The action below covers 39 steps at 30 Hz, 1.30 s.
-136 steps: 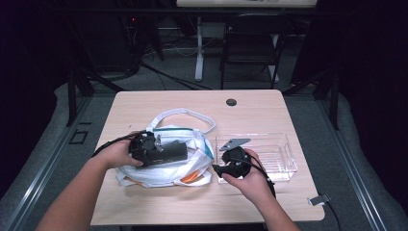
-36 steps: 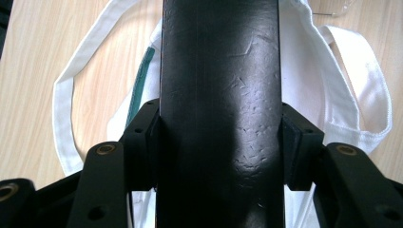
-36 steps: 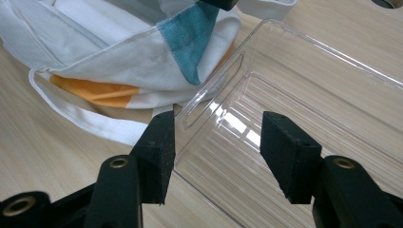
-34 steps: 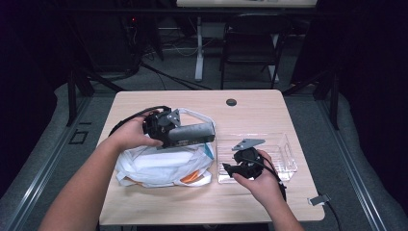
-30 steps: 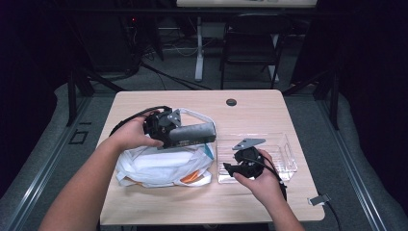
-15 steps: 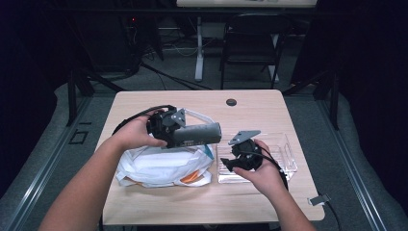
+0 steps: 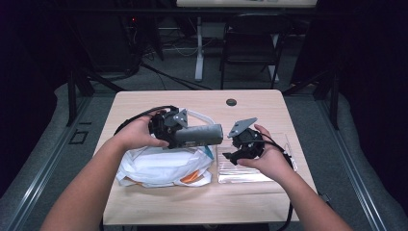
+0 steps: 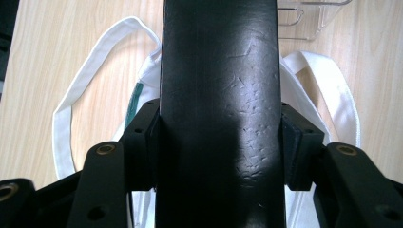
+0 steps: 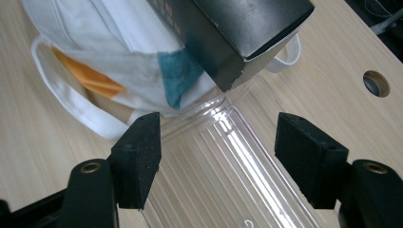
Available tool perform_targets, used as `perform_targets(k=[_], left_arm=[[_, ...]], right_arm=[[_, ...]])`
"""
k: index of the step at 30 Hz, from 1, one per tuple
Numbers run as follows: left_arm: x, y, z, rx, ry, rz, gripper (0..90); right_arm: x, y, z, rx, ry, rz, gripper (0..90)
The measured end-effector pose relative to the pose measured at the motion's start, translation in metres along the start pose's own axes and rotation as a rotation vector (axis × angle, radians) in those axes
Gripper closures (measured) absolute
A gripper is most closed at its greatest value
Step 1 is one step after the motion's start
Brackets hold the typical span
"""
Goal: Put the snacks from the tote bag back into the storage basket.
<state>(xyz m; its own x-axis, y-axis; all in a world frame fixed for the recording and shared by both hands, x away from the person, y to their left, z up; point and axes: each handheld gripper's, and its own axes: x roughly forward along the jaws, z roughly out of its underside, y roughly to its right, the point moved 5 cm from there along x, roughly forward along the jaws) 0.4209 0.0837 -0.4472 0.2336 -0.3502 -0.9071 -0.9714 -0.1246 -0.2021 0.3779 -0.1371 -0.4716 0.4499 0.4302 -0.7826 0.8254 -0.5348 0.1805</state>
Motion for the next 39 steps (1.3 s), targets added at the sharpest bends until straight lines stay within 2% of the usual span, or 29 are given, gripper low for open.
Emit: perform_targets(k=[2, 5, 9, 11, 13, 14, 19, 22, 26, 33, 39], left_arm=[[0.0, 0.0, 0.0, 0.002, -0.002, 0.004, 43.6], [0.001, 0.001, -0.001, 0.001, -0.007, 0.004, 43.5], [0.002, 0.002, -0.002, 0.002, 0.003, 0.006, 43.5], [0.003, 0.002, -0.002, 0.005, -0.001, 0.009, 43.5], [0.004, 0.003, -0.002, 0.004, -0.003, 0.011, 43.5], [0.005, 0.003, -0.002, 0.004, -0.003, 0.015, 43.6], [0.007, 0.004, -0.003, 0.009, -0.007, 0.023, 43.5], [0.008, 0.004, -0.004, 0.015, -0.006, 0.029, 43.5], [0.01, 0.006, -0.006, 0.02, -0.006, 0.037, 43.5], [0.013, 0.007, -0.008, 0.029, -0.002, 0.046, 43.5], [0.015, 0.009, -0.012, 0.037, 0.009, 0.049, 43.5]], right_arm=[[0.002, 0.001, -0.001, -0.034, -0.021, 0.004, 32.6], [0.004, 0.002, -0.004, -0.044, -0.026, -0.007, 33.2], [0.003, 0.007, -0.008, -0.027, -0.033, 0.003, 37.7], [0.001, 0.01, -0.01, -0.022, -0.034, -0.016, 37.8], [0.001, 0.012, -0.011, -0.017, -0.023, -0.016, 36.0], [0.0, 0.013, -0.012, -0.032, -0.029, -0.015, 35.9], [-0.001, 0.019, -0.014, -0.02, -0.054, -0.034, 34.8], [-0.003, 0.022, -0.017, -0.032, -0.045, -0.051, 30.6], [-0.004, 0.025, -0.019, -0.094, -0.045, -0.075, 27.5], [-0.005, 0.032, -0.027, -0.154, -0.034, -0.085, 24.1], [0.001, 0.03, -0.033, -0.196, -0.06, -0.128, 22.9]])
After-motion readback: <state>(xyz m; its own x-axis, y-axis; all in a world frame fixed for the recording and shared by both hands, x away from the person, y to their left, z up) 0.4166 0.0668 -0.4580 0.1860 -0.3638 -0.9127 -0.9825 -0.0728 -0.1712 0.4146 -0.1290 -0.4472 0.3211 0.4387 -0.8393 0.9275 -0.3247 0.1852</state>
